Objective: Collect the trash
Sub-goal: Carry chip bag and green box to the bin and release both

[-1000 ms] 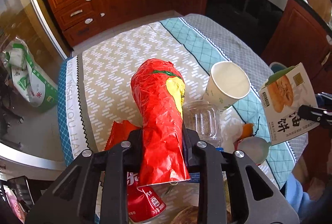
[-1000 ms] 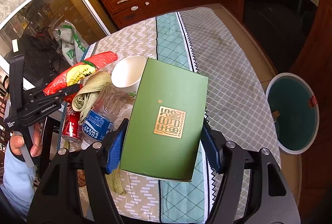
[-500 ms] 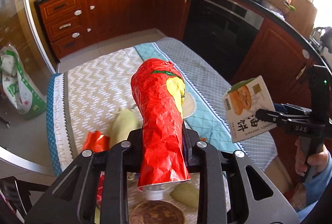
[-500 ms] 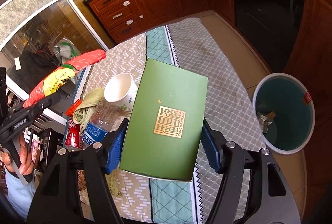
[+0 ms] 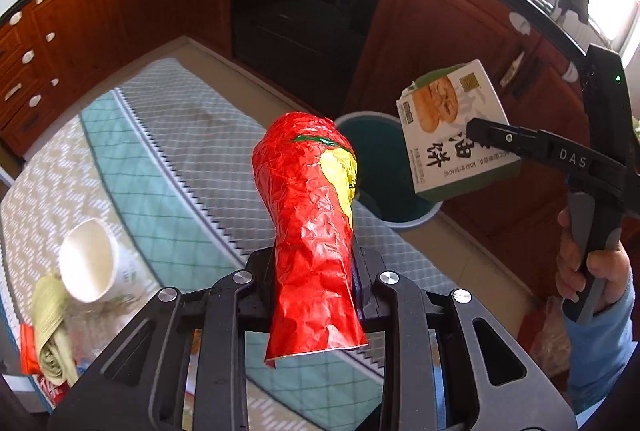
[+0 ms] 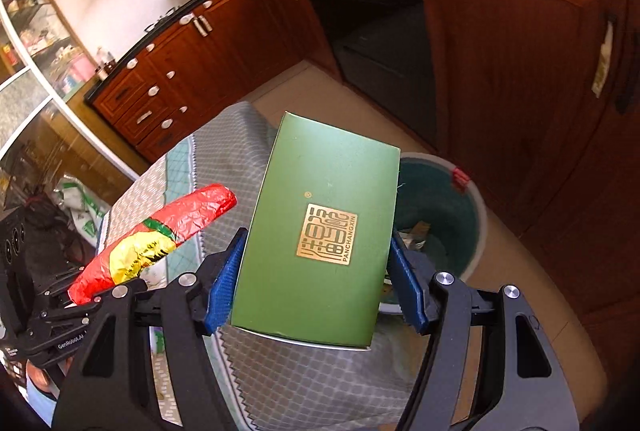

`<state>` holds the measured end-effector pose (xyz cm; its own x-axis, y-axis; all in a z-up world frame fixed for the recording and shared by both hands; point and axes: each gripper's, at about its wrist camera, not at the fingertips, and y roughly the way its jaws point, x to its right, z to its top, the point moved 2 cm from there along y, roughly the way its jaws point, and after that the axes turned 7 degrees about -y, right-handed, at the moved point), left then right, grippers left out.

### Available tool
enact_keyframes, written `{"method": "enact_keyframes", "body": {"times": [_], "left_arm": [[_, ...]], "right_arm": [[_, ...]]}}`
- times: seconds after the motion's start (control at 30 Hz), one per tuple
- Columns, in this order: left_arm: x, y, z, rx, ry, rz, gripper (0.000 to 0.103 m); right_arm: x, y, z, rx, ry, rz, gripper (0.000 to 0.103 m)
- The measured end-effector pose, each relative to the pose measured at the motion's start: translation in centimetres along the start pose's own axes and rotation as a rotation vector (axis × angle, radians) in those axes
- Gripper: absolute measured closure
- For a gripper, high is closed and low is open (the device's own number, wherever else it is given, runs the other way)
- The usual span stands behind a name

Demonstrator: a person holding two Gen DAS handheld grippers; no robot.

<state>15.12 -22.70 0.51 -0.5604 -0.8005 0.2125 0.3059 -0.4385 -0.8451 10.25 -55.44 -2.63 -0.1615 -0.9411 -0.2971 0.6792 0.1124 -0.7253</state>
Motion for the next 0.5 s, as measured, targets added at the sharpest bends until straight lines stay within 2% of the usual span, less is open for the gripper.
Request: {"method": "enact_keyframes", "body": {"times": [0.2, 0.4, 0.47, 0.5], "left_arm": [[5.1, 7.1, 2.0, -0.119, 0.062, -0.042, 0.075], [8.1, 13.6, 3.6, -0.216, 0.104, -0.038, 0.074], [8.6, 15.4, 4.1, -0.236, 0.106, -0.03, 0.067], [8.8, 16.2, 4.3, -0.237, 0.106, -0.023, 0.054]], "right_arm": [[5.8, 0.6, 0.2, -0.004, 0.064, -0.074, 0.039], [9.3, 2.7, -0.1, -0.046, 0.117, -0.092, 0.039], [9.9, 3.5, -0.2, -0.063, 0.129, -0.096, 0.039], [10.2, 3.9, -0.2, -0.072, 0.131, -0.099, 0.039]]}}
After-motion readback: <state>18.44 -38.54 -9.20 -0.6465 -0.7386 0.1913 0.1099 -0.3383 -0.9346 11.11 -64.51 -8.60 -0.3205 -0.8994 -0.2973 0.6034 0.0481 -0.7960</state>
